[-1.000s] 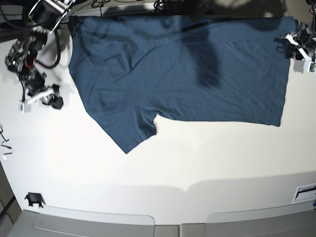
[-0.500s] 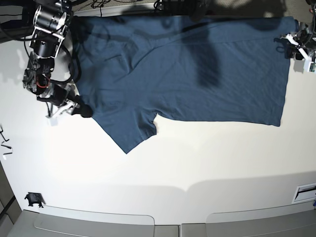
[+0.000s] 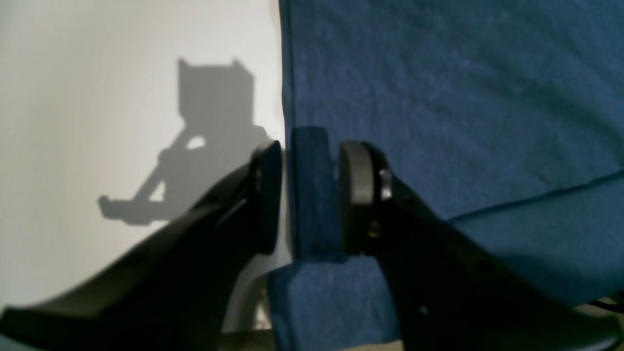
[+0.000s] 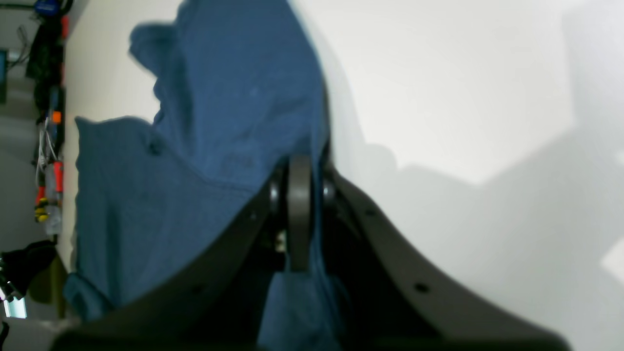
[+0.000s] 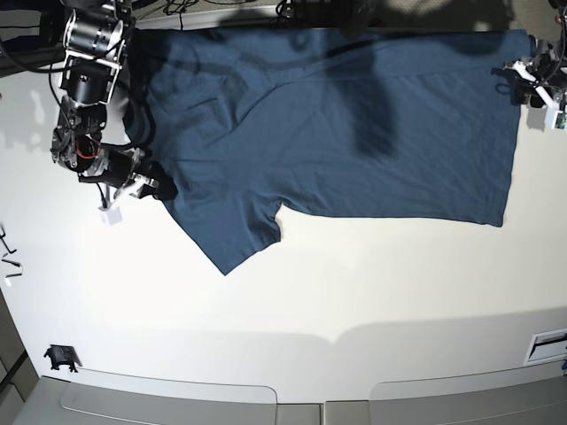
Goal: Fold the T-shirt properly
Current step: 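Lower the right gripper to the shirt's side edge below the sleeve and grasp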
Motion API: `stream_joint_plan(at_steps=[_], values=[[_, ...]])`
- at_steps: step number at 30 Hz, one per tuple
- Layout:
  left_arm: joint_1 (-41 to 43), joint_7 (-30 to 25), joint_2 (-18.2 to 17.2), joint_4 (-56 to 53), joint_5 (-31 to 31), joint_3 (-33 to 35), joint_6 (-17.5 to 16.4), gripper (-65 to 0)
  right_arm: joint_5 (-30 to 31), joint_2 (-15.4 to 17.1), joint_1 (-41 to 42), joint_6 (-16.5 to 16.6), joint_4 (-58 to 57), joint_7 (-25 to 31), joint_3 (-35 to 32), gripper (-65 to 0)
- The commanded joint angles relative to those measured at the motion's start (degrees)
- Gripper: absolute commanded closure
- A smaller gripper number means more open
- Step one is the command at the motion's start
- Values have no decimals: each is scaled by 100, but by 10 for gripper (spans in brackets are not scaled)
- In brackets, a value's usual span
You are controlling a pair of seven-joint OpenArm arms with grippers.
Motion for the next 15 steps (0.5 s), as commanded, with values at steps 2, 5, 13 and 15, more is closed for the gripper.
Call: stream_joint_plan(at_steps=[2,5,13,15], values=[[-68,-28,-133,90,22,-70,17,-231,-348,48,28,-99,-4,-240,-24,0],[-282,-76,-177,90,219,-70,20,-280,-348,46,28,-99,-4,-240,-24,0],[-1665,-225,-236,-66,210,-70,286,-295,-348,48,26,-99,-4,-221,-24,0],[-2085,-221,-238,-297,210,-68,282,-295,-348,46,26,-99,-4,-212,-24,0]])
